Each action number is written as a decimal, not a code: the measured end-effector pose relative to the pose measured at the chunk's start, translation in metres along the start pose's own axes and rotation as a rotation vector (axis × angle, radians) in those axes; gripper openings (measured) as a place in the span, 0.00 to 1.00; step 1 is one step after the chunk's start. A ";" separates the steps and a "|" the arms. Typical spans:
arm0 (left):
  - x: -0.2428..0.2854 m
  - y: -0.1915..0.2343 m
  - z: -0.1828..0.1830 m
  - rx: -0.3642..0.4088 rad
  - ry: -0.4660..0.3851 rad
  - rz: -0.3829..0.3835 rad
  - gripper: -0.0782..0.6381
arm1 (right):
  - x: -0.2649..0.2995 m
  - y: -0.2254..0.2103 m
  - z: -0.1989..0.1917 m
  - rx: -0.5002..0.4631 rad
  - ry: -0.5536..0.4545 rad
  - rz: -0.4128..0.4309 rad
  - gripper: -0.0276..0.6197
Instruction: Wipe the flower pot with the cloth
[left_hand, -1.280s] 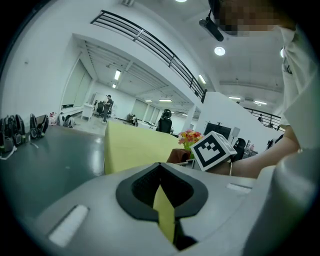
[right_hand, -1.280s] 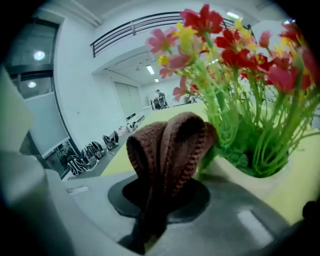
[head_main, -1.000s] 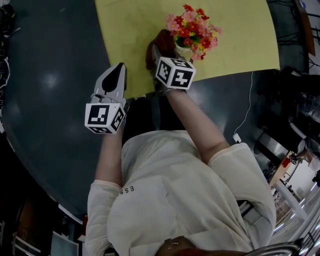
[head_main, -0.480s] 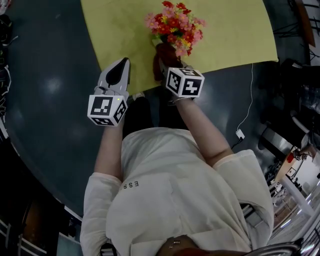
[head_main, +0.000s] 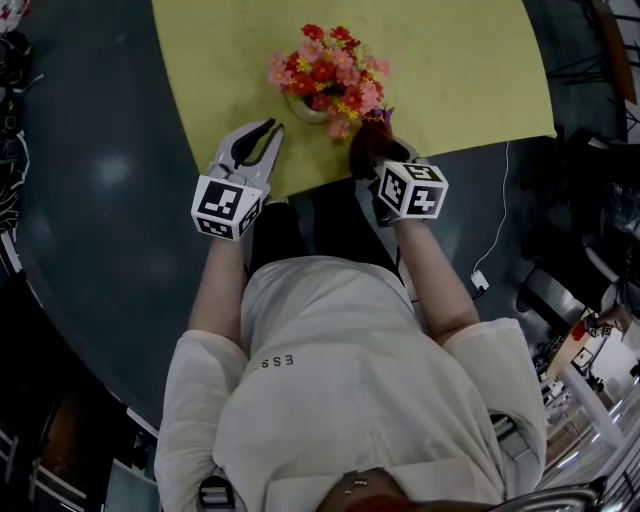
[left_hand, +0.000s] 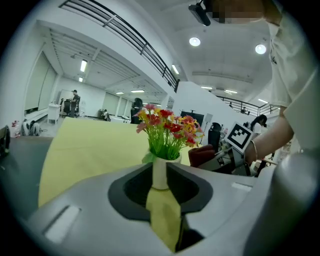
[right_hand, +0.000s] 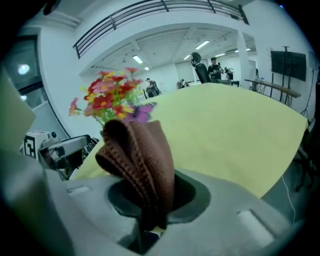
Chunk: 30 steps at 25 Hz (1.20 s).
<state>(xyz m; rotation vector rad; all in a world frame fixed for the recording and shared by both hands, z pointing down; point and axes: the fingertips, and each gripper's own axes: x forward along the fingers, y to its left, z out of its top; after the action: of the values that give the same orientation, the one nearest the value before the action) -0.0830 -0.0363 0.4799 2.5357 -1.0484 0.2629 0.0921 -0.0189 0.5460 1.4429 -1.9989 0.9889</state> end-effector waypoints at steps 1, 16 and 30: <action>0.008 -0.003 -0.002 0.012 0.014 -0.021 0.31 | -0.002 -0.013 0.005 0.002 0.000 -0.017 0.13; 0.094 -0.010 -0.017 0.338 0.151 -0.212 0.99 | 0.040 -0.083 0.083 -0.079 0.032 -0.007 0.13; 0.120 -0.013 -0.020 0.324 0.161 -0.261 0.90 | 0.065 -0.061 0.113 -0.172 0.033 0.045 0.13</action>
<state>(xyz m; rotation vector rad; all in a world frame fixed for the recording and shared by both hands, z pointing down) 0.0100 -0.0967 0.5316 2.8424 -0.6478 0.5929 0.1319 -0.1572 0.5405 1.2867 -2.0458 0.8308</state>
